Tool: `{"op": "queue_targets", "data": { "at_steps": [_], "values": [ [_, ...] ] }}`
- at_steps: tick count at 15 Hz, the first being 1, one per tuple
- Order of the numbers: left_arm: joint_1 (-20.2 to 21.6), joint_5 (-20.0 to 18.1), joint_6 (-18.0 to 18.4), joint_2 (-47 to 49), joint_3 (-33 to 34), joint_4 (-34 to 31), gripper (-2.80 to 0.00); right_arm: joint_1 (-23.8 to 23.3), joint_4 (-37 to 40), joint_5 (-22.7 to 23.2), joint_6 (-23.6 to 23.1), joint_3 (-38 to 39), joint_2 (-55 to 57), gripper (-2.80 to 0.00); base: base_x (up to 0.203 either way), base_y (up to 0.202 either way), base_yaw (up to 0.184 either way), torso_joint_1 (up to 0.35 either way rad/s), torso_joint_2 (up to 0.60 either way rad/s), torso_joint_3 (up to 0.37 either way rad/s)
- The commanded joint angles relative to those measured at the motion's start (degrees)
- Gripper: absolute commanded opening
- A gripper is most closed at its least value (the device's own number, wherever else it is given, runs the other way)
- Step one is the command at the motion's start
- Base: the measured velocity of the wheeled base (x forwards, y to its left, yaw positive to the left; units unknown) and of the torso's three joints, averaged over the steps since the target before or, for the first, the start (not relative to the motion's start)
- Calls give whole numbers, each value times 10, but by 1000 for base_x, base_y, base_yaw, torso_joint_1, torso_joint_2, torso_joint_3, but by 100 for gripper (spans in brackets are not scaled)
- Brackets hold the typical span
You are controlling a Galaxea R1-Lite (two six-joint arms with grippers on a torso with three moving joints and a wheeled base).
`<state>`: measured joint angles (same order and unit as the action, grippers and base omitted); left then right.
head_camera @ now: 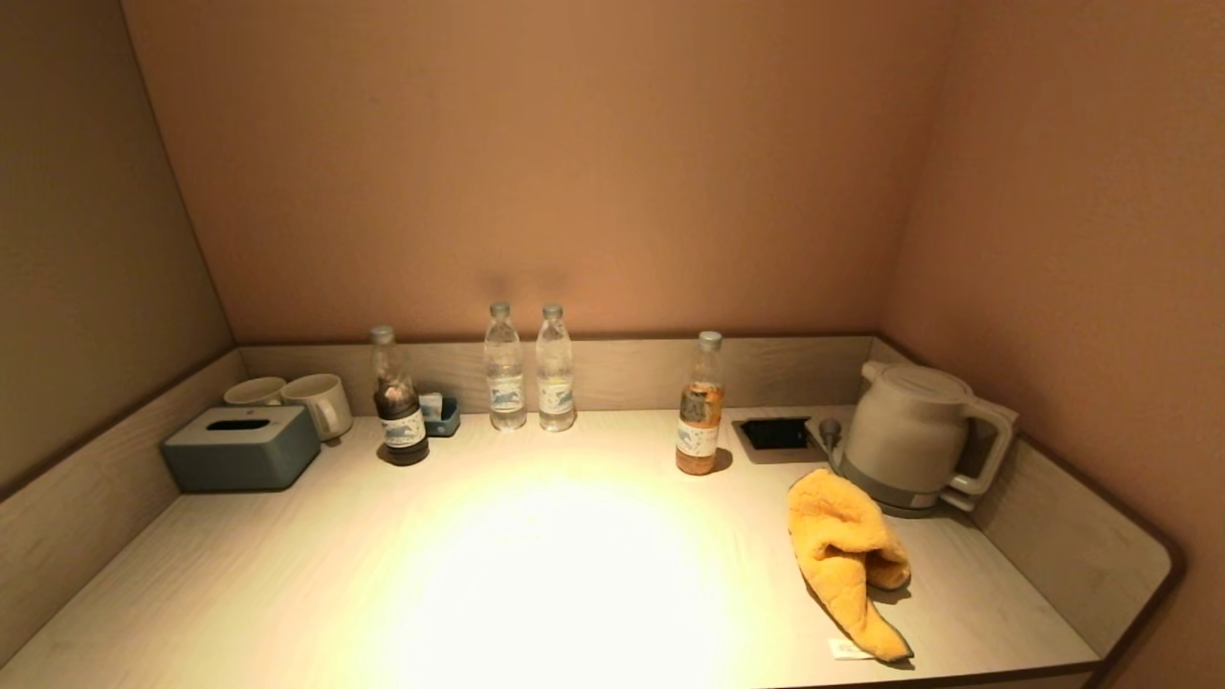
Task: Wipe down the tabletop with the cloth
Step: Pick up the tablecloth
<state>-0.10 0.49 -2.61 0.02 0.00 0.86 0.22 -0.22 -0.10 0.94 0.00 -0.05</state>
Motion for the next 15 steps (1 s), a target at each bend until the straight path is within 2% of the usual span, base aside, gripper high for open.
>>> {"op": "queue_targets", "data": {
  "at_steps": [1, 6, 9, 11, 15],
  "values": [
    [0, 0, 0, 0, 0, 0, -280, 0, -1, 0, -1, 0, 1, -280, 0, 0, 0, 0, 0, 0],
    [0, 0, 0, 0, 0, 0, -280, 0, 5, -4, -1, -32, 1, -280, 0, 0, 0, 0, 0, 0],
    [0, 0, 0, 0, 0, 0, -280, 0, 91, 4, -2, -126, 3, -280, 0, 0, 0, 0, 0, 0],
    [0, 0, 0, 0, 0, 0, -280, 0, 133, 16, -2, -160, 15, -280, 0, 0, 0, 0, 0, 0],
    [0, 0, 0, 0, 0, 0, -280, 1, 137, 32, 9, -191, 88, -280, 0, 0, 0, 0, 0, 0]
  ]
}}
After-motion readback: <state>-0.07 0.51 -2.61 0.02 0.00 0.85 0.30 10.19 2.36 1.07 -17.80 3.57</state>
